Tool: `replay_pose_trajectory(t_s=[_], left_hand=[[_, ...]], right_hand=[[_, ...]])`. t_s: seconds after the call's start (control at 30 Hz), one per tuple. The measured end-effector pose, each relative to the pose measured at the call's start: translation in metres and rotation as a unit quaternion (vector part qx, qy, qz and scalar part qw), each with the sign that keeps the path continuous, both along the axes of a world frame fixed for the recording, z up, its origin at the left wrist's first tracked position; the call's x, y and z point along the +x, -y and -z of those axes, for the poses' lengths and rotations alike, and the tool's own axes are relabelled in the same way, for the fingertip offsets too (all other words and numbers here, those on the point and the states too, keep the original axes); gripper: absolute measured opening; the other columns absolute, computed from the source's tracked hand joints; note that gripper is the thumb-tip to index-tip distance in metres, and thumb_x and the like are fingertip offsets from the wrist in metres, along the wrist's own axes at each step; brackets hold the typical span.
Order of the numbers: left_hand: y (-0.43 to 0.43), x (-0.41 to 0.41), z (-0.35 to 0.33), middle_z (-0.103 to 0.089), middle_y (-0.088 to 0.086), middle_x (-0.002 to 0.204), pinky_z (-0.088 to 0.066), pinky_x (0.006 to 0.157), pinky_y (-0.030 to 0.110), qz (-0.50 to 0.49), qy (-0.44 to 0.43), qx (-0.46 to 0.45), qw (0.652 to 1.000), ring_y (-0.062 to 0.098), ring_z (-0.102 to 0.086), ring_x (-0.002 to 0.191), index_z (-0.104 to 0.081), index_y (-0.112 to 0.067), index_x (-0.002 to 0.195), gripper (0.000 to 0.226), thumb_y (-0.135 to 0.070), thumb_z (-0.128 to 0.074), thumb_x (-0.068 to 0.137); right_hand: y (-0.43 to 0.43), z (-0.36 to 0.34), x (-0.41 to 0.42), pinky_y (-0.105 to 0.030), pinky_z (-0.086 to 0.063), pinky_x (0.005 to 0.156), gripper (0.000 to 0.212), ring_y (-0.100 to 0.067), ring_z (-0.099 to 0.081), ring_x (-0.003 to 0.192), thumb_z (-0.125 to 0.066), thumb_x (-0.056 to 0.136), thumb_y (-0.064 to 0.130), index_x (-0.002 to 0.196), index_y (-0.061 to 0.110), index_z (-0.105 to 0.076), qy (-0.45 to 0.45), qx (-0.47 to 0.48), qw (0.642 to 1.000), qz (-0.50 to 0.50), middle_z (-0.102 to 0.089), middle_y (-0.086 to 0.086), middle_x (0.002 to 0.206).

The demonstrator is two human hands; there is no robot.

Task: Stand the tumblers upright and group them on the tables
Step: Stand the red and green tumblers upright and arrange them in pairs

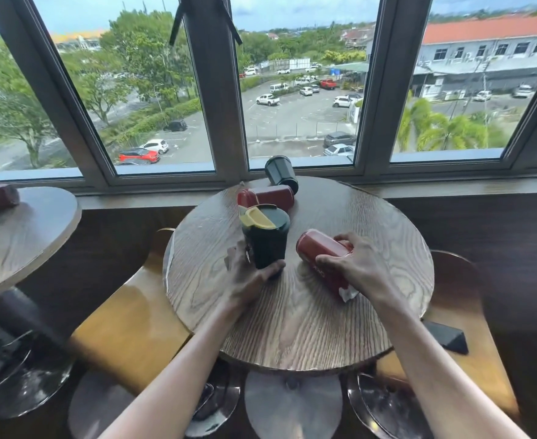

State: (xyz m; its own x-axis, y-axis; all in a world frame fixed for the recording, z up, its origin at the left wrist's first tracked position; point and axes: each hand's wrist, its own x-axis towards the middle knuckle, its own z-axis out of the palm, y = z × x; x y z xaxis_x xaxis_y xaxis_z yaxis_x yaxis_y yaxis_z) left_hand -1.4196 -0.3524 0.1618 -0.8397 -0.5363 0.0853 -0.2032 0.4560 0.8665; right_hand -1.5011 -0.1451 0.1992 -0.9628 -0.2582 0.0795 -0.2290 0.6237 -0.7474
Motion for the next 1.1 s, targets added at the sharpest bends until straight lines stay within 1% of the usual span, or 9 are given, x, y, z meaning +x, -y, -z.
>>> replay_pose_trajectory(t_s=[0.1,0.17,0.2,0.3,0.47,0.7,0.97,1.03,1.1], left_hand=[[0.001,0.001,-0.001,-0.039,0.002,0.118,-0.035,0.095,0.023,0.012,0.010,0.014,1.000,0.021,-0.037,0.117,-0.044,-0.025,0.127,0.079,-0.050,-0.075,0.059],[0.006,0.003,-0.004,-0.047,0.000,0.116,-0.033,0.074,0.000,0.034,0.023,0.022,0.999,0.018,-0.048,0.107,-0.044,-0.023,0.128,0.065,-0.033,-0.074,0.071],[0.007,0.005,-0.006,-0.052,-0.002,0.114,-0.034,0.066,-0.003,0.045,0.030,0.018,0.998,0.012,-0.052,0.097,-0.043,-0.023,0.128,0.059,-0.024,-0.074,0.078],[0.012,0.003,0.001,-0.062,-0.001,0.118,-0.042,0.066,0.001,0.050,0.014,0.023,0.998,0.003,-0.058,0.093,-0.042,-0.019,0.129,0.062,-0.017,-0.079,0.079],[-0.001,0.000,0.008,-0.053,0.001,0.114,-0.048,0.087,0.029,0.003,-0.015,-0.007,1.000,0.018,-0.058,0.104,-0.047,-0.020,0.124,0.077,-0.043,-0.088,0.063],[-0.006,-0.002,0.009,-0.044,0.000,0.110,-0.039,0.086,0.029,-0.008,-0.029,-0.061,0.998,0.014,-0.045,0.101,-0.044,-0.018,0.124,0.081,-0.051,-0.085,0.062],[0.007,-0.004,0.014,-0.067,0.002,0.115,-0.056,0.088,0.044,0.021,-0.037,0.001,0.999,0.016,-0.066,0.101,-0.049,-0.029,0.123,0.082,-0.053,-0.084,0.053],[0.009,-0.008,0.009,-0.070,0.003,0.114,-0.057,0.087,0.041,0.022,-0.035,-0.005,0.999,0.017,-0.068,0.100,-0.052,-0.024,0.126,0.084,-0.052,-0.084,0.053],[0.013,-0.015,0.005,-0.069,0.000,0.115,-0.055,0.082,0.027,0.029,-0.028,-0.011,0.999,0.016,-0.067,0.100,-0.052,-0.019,0.129,0.083,-0.045,-0.087,0.058]], right_hand=[[0.000,0.000,-0.001,-0.039,-0.049,0.093,0.062,-0.025,-0.059,0.108,-0.080,0.067,0.049,0.122,0.026,-0.062,0.006,-0.005,1.000,0.000,-0.060,-0.007,0.121],[0.001,0.000,-0.001,-0.040,-0.049,0.094,0.064,-0.025,-0.059,0.109,-0.080,0.067,0.052,0.122,0.027,-0.061,0.000,-0.004,1.000,0.002,-0.060,-0.007,0.122],[0.000,0.002,-0.002,-0.041,-0.049,0.095,0.067,-0.026,-0.059,0.111,-0.079,0.066,0.055,0.124,0.027,-0.059,-0.001,-0.007,1.000,0.001,-0.059,-0.008,0.124],[-0.006,0.004,-0.003,-0.040,-0.046,0.099,0.087,-0.027,-0.055,0.119,-0.078,0.059,0.066,0.133,0.028,-0.051,0.026,-0.045,0.999,-0.004,-0.054,-0.011,0.131],[-0.031,0.009,0.008,-0.034,-0.039,0.101,0.103,-0.020,-0.049,0.117,-0.085,0.054,0.060,0.140,0.030,-0.038,0.062,-0.013,0.997,-0.043,-0.048,-0.003,0.127],[-0.031,0.022,0.014,-0.042,-0.042,0.101,0.097,-0.030,-0.052,0.119,-0.093,0.052,0.040,0.121,0.038,-0.024,0.040,-0.080,0.995,-0.047,-0.046,-0.014,0.132],[0.006,-0.026,-0.009,-0.021,-0.040,0.083,0.081,-0.018,-0.050,0.105,-0.089,0.064,0.027,0.128,0.020,-0.040,-0.060,-0.095,0.992,-0.061,-0.047,-0.009,0.122],[0.017,-0.030,-0.019,-0.022,-0.045,0.085,0.080,-0.021,-0.051,0.108,-0.087,0.065,0.025,0.130,0.017,-0.041,-0.061,-0.087,0.992,-0.075,-0.047,-0.011,0.124],[0.026,-0.031,-0.030,-0.032,-0.050,0.093,0.083,-0.026,-0.053,0.113,-0.087,0.063,0.027,0.131,0.018,-0.039,-0.056,-0.083,0.991,-0.090,-0.047,-0.014,0.126]])
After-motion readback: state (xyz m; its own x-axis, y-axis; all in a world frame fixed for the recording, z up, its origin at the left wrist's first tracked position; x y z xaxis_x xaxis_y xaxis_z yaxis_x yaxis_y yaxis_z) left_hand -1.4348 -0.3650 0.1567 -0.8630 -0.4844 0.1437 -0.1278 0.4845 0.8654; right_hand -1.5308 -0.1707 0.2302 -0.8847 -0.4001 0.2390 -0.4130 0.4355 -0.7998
